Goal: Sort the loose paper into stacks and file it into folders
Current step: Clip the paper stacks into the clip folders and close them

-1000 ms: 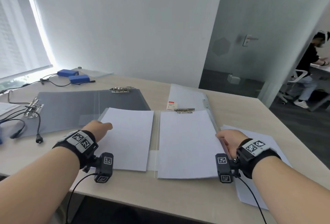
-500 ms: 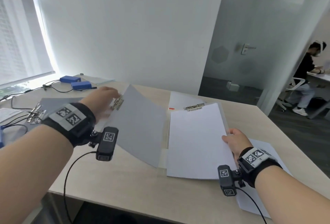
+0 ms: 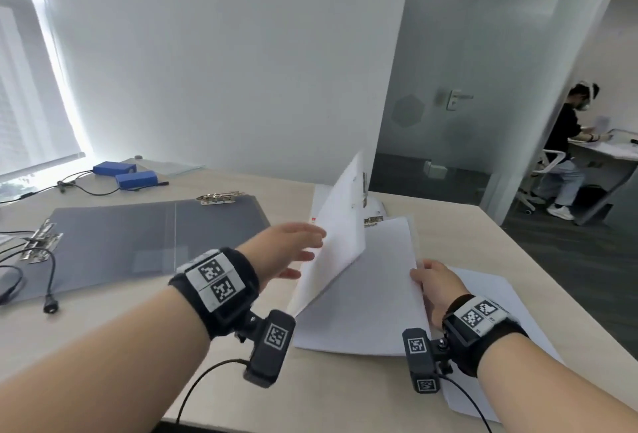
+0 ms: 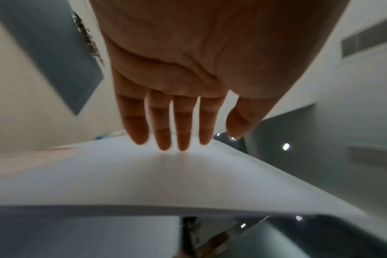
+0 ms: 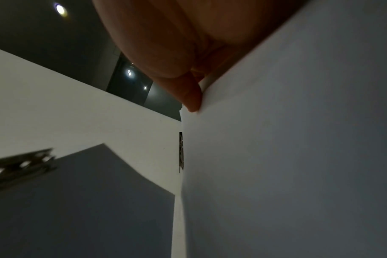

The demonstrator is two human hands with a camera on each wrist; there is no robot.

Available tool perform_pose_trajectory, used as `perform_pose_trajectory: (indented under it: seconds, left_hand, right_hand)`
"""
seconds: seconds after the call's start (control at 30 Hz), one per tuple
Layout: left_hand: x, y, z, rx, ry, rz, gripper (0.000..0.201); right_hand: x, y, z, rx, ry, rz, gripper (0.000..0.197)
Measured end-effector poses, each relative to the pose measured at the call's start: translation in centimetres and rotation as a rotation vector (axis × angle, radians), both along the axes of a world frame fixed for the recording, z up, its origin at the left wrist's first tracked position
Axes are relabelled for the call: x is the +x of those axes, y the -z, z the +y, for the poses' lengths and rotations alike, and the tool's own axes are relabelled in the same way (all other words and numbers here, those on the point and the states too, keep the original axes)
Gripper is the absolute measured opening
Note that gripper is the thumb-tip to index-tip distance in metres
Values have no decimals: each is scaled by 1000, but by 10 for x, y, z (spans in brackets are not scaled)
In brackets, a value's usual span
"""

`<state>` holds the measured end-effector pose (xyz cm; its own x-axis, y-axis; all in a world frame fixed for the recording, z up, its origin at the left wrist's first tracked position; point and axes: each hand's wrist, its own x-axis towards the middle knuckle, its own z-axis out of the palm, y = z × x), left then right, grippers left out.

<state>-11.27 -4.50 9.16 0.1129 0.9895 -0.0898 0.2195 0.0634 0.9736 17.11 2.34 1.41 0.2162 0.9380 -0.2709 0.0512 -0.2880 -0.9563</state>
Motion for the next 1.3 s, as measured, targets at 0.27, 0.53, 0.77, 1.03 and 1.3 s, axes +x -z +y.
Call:
perform_pose_trajectory:
  seconds: [0.27, 0.53, 0.77, 1.03, 1.3]
  left_hand:
    - [19, 65, 19, -165, 43, 476, 51]
    - [5, 84, 42, -211, -189, -74, 47]
    - [6, 94, 64, -314, -202, -288, 17]
    - [6, 92, 135, -127, -285, -338, 15]
    - [12, 87, 224, -14, -395, 13, 21]
  right_hand:
    - [14, -9, -22, -183, -231, 333, 49]
    - [19, -2, -2, -23, -161, 190, 41]
    - [3, -9, 25, 15, -139, 266, 32]
    - [-5, 2, 64, -142, -104, 259, 17]
    - [-16, 15, 141, -64, 77, 78, 8]
